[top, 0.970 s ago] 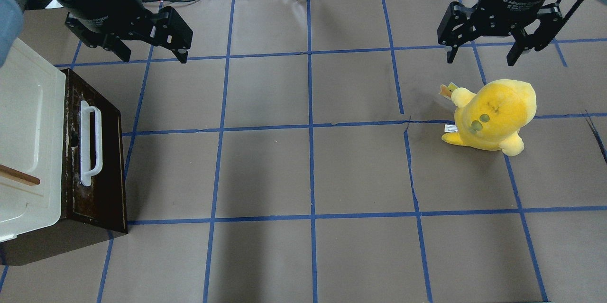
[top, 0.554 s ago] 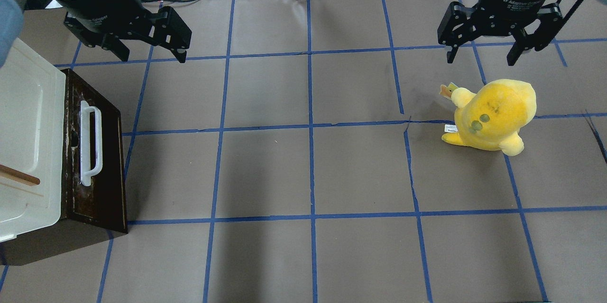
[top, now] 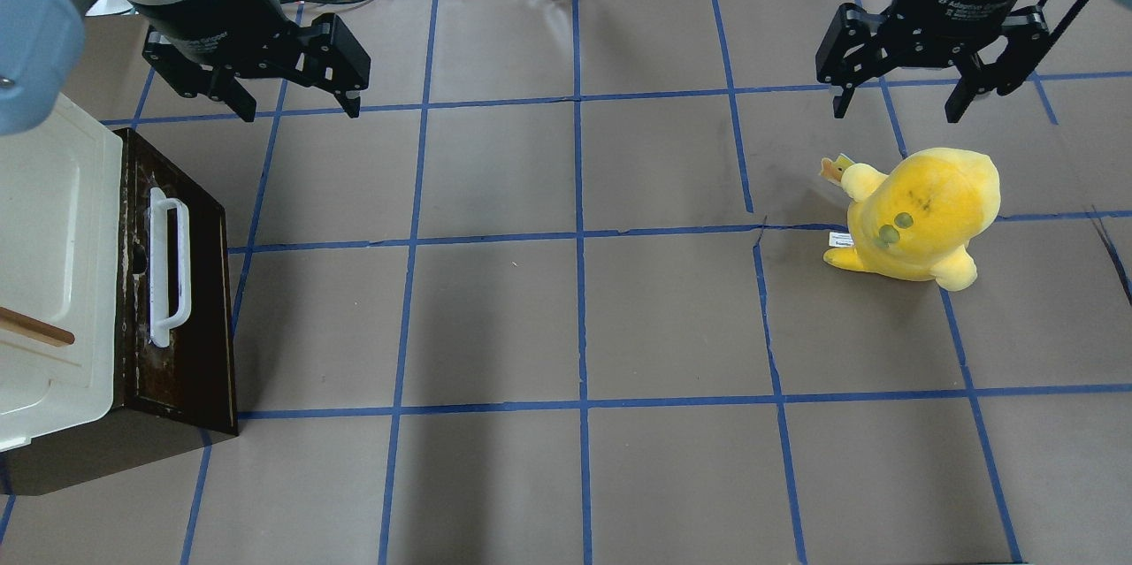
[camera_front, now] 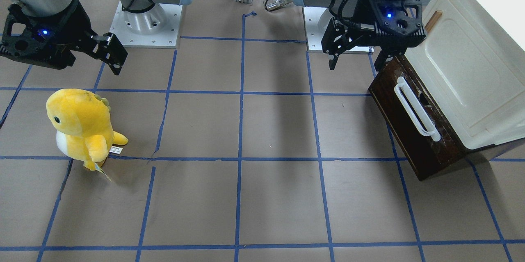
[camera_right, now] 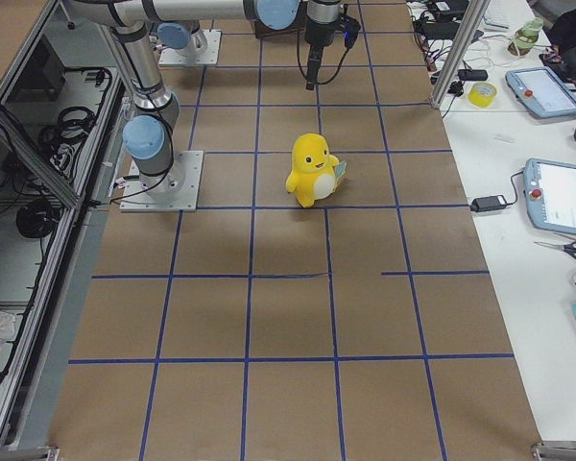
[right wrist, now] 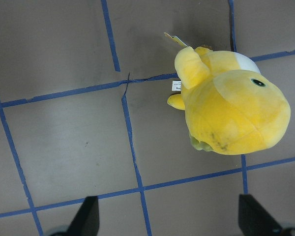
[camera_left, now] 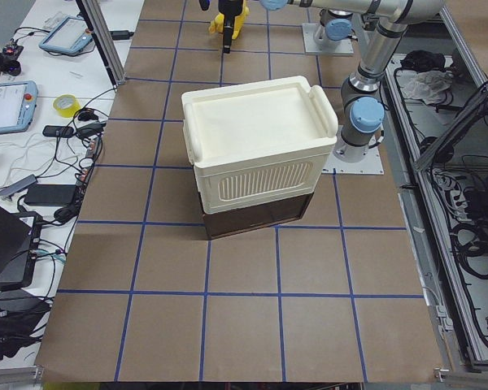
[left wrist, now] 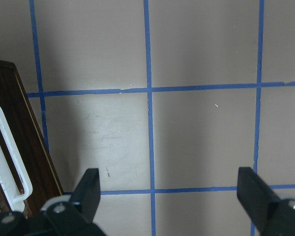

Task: Pull drawer sideways
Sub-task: 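Move the left gripper toward the white handle on the wooden drawer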

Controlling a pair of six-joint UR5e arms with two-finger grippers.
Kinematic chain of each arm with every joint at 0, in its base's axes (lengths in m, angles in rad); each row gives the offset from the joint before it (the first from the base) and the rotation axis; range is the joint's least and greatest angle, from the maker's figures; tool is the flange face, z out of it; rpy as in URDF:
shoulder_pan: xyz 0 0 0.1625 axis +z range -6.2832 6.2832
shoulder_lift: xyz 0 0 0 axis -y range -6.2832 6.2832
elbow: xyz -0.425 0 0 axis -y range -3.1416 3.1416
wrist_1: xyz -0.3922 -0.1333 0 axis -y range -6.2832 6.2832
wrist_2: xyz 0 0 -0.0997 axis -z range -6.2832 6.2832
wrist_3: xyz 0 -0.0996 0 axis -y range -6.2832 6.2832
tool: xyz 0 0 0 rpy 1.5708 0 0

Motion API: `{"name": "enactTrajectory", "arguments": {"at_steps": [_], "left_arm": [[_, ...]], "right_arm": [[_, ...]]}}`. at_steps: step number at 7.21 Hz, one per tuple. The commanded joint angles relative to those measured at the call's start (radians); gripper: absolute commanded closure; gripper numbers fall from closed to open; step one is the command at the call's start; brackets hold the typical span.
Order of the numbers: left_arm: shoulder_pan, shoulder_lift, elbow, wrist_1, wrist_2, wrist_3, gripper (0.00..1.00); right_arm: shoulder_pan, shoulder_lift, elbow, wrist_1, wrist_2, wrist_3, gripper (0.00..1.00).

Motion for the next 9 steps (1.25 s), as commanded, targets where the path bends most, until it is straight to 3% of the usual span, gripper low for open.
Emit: {"name": "enactTrajectory", "arguments": {"at_steps": [1, 2, 4, 5, 8, 9], "left_arm": [[-0.061, -0.054, -0.017, 0.131, 0.032, -0.234, 0.00], [-0.113, -0.102, -0.032, 0.183, 0.168, -0.315, 0.00], [-0.210, -0.173, -0.058, 0.187, 0.354, -0.516, 0.00], [-0.219, -0.190, -0.087, 0.187, 0.417, -0.523, 0.00], [-0.171, -0.196, -0.266, 0.205, 0.677, -0.533, 0.00], [-0.135, -0.208, -0.291, 0.202, 0.701, -0.529, 0.00]], "right_arm": [[0.000, 0.000, 0.000, 0.000, 0.000, 0.000, 0.00], [0.000, 0.000, 0.000, 0.000, 0.000, 0.000, 0.00], [-0.002, 0.000, 0.000, 0.000, 0.000, 0.000, 0.00], [0.000, 0.000, 0.000, 0.000, 0.000, 0.000, 0.00], [0.000, 0.000, 0.000, 0.000, 0.000, 0.000, 0.00], [0.000, 0.000, 0.000, 0.000, 0.000, 0.000, 0.00]]}}
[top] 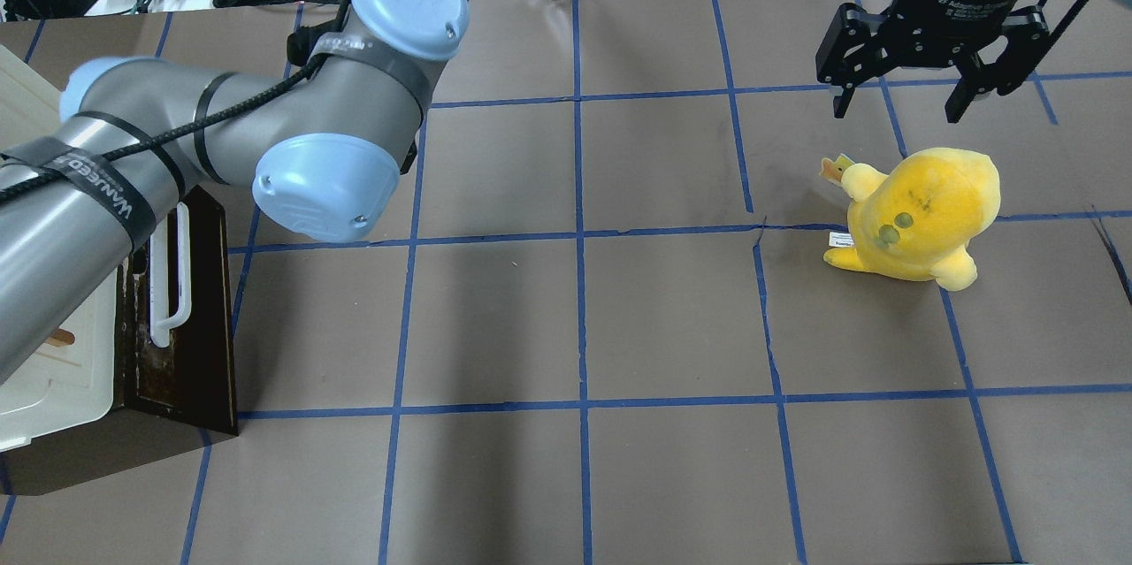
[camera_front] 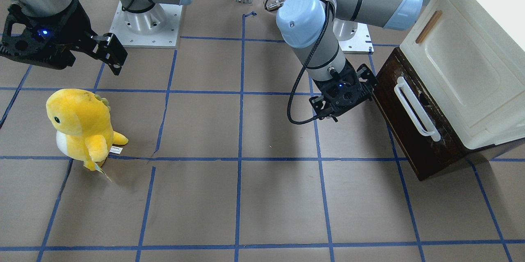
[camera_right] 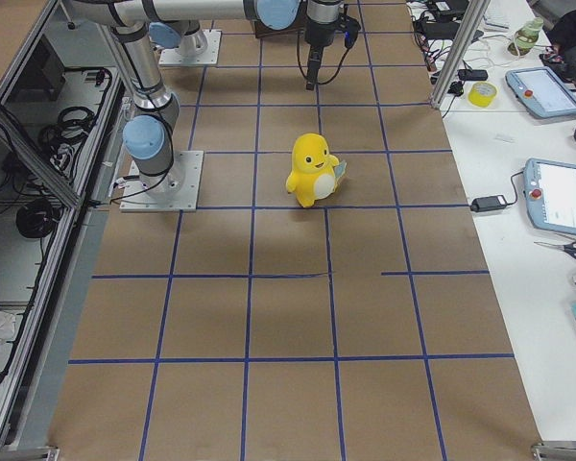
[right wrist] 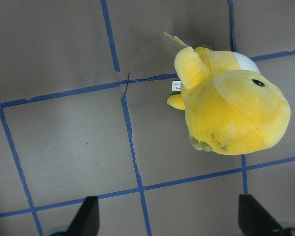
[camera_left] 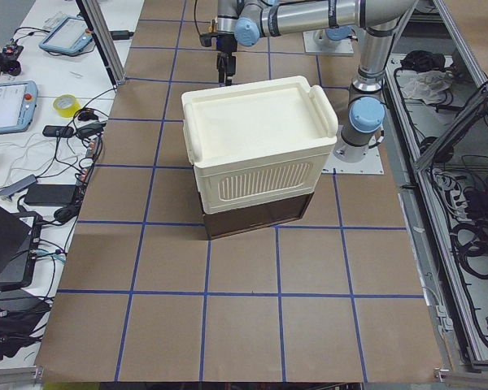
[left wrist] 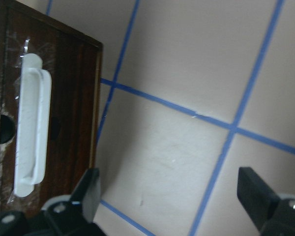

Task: Pull drawer sideways
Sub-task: 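Move the left gripper toward the white handle on the wooden drawer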

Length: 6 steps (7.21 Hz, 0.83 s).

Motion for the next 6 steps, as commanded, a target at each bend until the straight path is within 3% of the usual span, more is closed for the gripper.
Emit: {"name": "enactTrajectory", "arguments": {"at_steps": [1, 2, 3, 5, 6], "left_arm": [[0.074, -0.025, -0.078, -0.001, 0.121, 0.013, 0.00], [0.105, -0.033, -0.104, -0.010, 0.219, 0.014, 0.00], [0.110, -0.054, -0.118, -0.018, 0.242, 0.007, 0.00], [0.110, -0.120, -0.130, -0.030, 0.436, -0.050, 0.00], [0.110, -0.151, -0.136, -0.037, 0.475, -0.081, 0.00]], "right_arm": [[0.000, 0.000, 0.000, 0.000, 0.000, 0.000, 0.00], [0.000, 0.000, 0.000, 0.000, 0.000, 0.000, 0.00], [0.000, 0.000, 0.000, 0.000, 0.000, 0.000, 0.00], [-0.001, 0.000, 0.000, 0.000, 0.000, 0.000, 0.00], [0.000, 0.000, 0.000, 0.000, 0.000, 0.000, 0.00]]}}
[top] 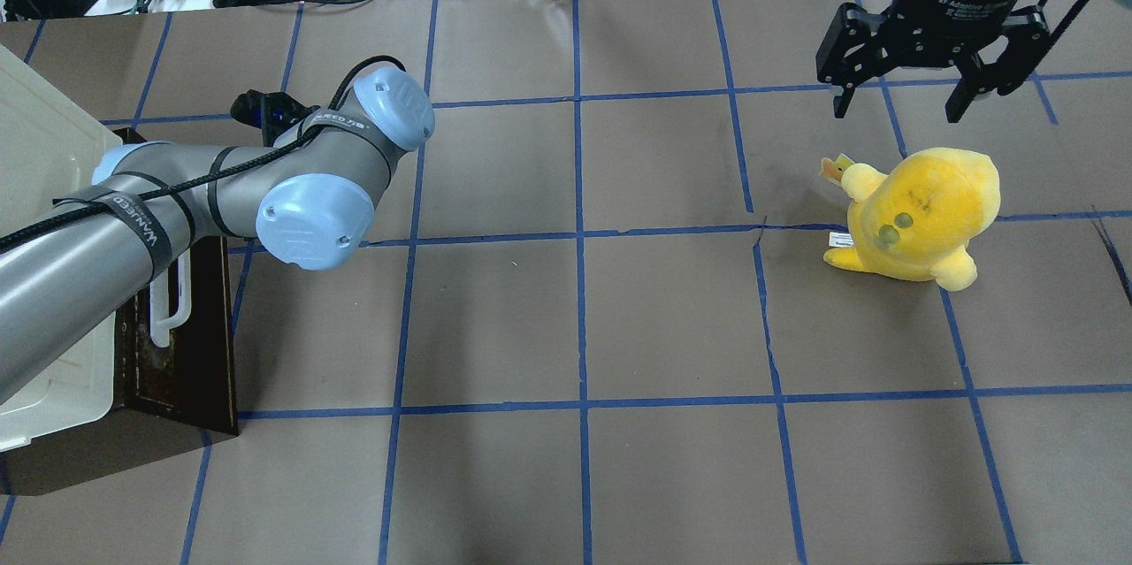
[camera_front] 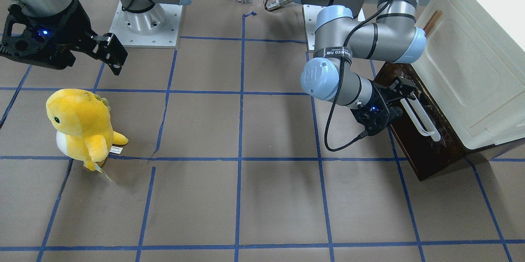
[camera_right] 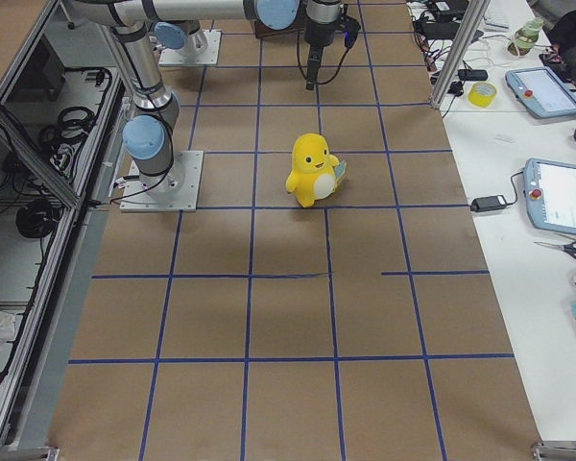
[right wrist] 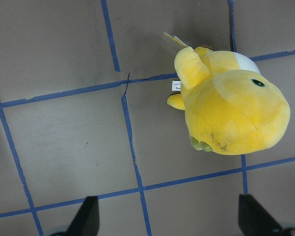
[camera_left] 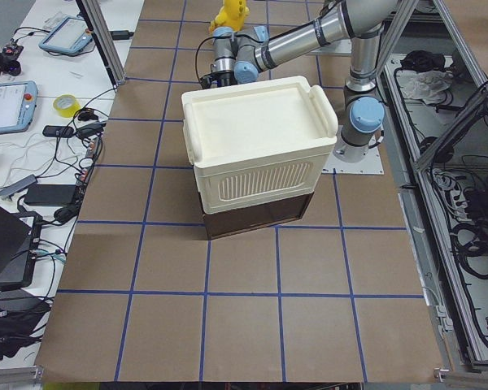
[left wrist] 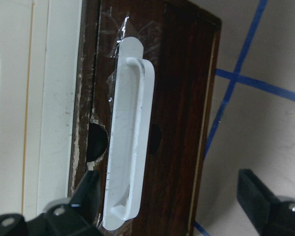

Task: Pull drawer sideways
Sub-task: 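Move the left gripper toward the white handle on the wooden drawer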

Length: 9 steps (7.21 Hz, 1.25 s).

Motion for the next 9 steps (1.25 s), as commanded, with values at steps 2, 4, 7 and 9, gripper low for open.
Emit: {"name": "enactTrajectory", "arguments": {"at_steps": [2, 4, 7, 9], "left_arm": [[0.002, -0.099, -0.044, -0.015, 0.165, -0.110, 0.00], [0.031, -0.106, -0.084, -0.016, 0.196, -0.121, 0.00], [0.035, -0.106, -0.092, -0.081, 0.293, -0.122, 0.00], [0.035, -0.107, -0.095, -0.087, 0.333, -0.122, 0.01]], "right_arm": [[-0.001, 0.000, 0.000, 0.000, 0.000, 0.000, 0.00], [0.000, 0.000, 0.000, 0.000, 0.000, 0.000, 0.00], [0.000, 0.000, 0.000, 0.000, 0.000, 0.000, 0.00], [0.000, 0.000, 0.000, 0.000, 0.000, 0.000, 0.00]]}}
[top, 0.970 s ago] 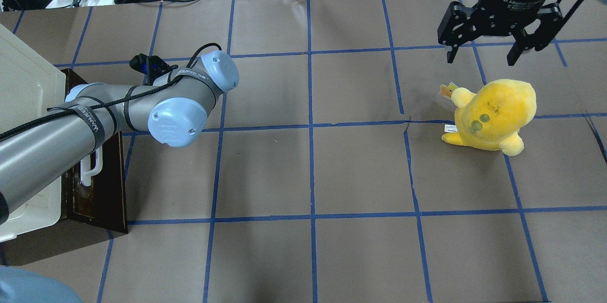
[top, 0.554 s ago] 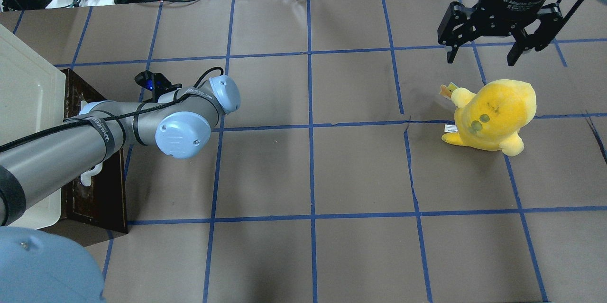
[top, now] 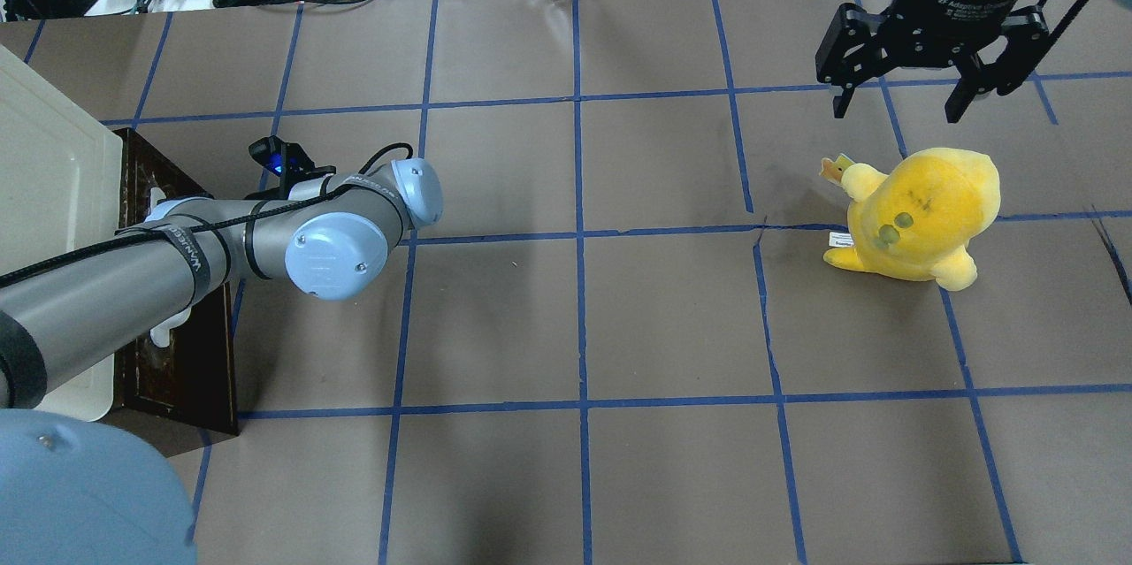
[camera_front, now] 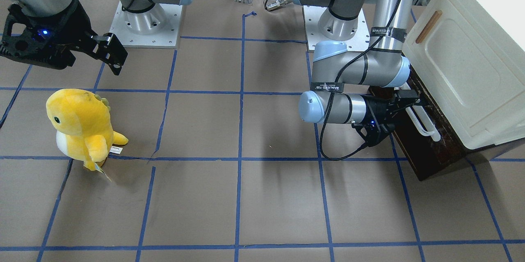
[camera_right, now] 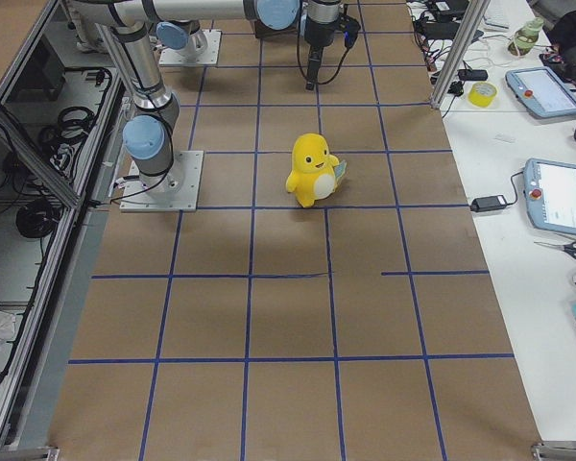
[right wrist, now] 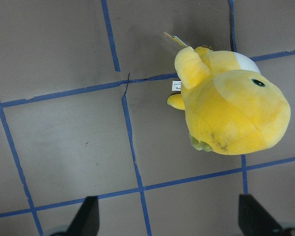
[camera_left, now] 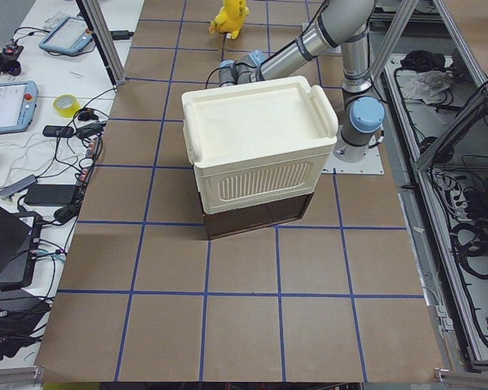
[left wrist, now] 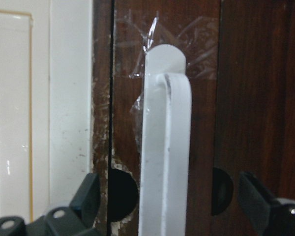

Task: Pull drawer sideways
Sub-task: 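Close the left gripper around the white drawer handle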

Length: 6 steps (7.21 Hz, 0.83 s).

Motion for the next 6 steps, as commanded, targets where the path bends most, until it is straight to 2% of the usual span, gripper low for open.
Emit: {"name": "enactTrajectory", "arguments": {"at_steps": [1, 3, 4, 6], "left_arm": [[0.001, -0.001, -0.003, -0.009, 0.018, -0.001, 0.06], [0.001, -0.006, -0.001, -0.009, 0.017, 0.001, 0.16], [0.001, -0.007, 0.000, -0.009, 0.015, 0.002, 0.26], [0.001, -0.012, 0.002, -0.007, 0.003, -0.002, 0.26]], "right_arm": [[0.000, 0.000, 0.000, 0.000, 0.000, 0.000, 0.00], [0.000, 0.000, 0.000, 0.000, 0.000, 0.000, 0.00], [-0.002, 0.000, 0.000, 0.000, 0.000, 0.000, 0.00], [0.000, 0.000, 0.000, 0.000, 0.000, 0.000, 0.00]]}}
